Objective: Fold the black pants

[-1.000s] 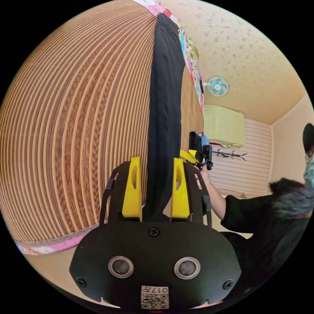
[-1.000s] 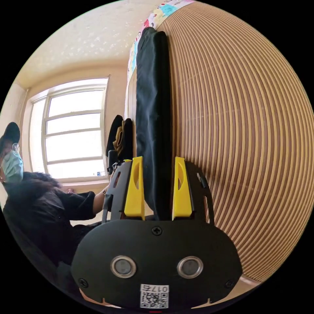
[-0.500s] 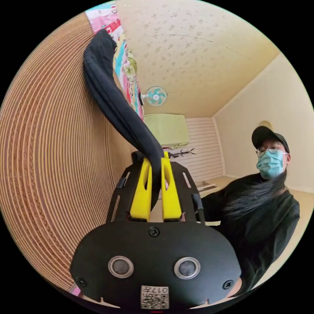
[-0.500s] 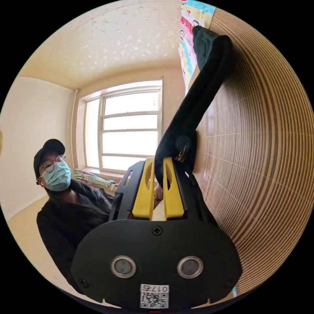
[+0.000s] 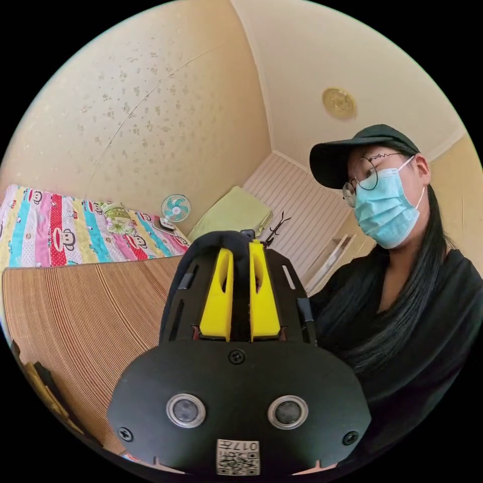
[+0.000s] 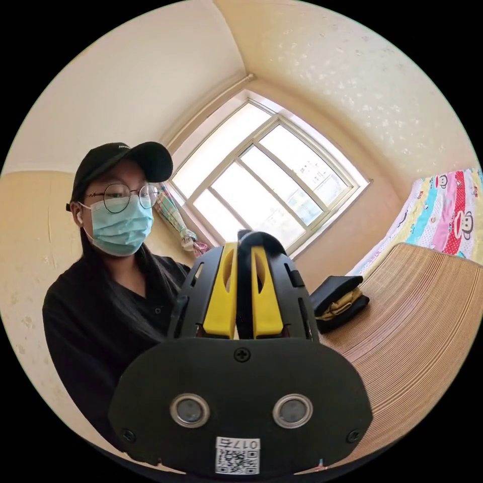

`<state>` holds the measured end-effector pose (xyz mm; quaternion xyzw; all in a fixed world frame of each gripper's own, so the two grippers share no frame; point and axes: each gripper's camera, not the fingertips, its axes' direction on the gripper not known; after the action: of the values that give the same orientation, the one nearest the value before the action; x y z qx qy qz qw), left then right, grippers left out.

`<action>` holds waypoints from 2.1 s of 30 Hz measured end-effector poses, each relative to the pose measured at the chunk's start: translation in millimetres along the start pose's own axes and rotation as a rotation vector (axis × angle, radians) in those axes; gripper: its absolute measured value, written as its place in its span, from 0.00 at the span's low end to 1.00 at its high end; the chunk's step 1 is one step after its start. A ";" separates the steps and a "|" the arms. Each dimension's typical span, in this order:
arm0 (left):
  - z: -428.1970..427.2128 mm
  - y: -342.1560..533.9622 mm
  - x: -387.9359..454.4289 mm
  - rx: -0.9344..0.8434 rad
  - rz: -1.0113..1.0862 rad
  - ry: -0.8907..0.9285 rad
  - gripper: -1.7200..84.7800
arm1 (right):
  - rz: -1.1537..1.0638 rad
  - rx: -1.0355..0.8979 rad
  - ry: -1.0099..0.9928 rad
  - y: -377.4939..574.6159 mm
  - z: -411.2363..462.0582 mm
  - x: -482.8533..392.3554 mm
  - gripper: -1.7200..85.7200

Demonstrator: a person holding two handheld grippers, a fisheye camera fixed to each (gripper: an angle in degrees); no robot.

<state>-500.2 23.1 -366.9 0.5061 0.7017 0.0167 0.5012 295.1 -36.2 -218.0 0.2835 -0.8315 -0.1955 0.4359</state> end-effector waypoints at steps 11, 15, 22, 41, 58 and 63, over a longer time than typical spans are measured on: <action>102.5 60.7 -159.3 -0.130 -0.186 -0.217 0.08 | 0.198 -0.133 0.437 35.5 28.5 148.2 0.04; 156.2 204.1 -201.0 -0.426 -0.381 -0.217 0.09 | 0.453 -0.337 0.458 178.9 52.6 204.7 0.05; 204.3 407.4 -248.0 -0.888 -0.824 -0.214 0.22 | 1.015 -0.578 0.458 367.6 76.4 261.4 0.15; 208.5 399.3 -394.6 -0.473 -0.937 -0.369 0.18 | 0.992 -0.353 0.528 225.5 158.7 451.1 0.19; 98.7 317.4 -220.1 -0.212 -0.450 -1.149 0.15 | 0.875 -0.627 0.466 82.8 305.6 484.1 0.14; 207.5 299.6 -192.0 -0.237 -0.250 -1.126 0.09 | 0.903 -0.474 0.746 93.9 115.7 370.1 0.14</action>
<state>-145.8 -70.9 -179.1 0.2909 0.3753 -0.2355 0.8480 0.2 -193.1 0.1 -0.1506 -0.5956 -0.0590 0.7869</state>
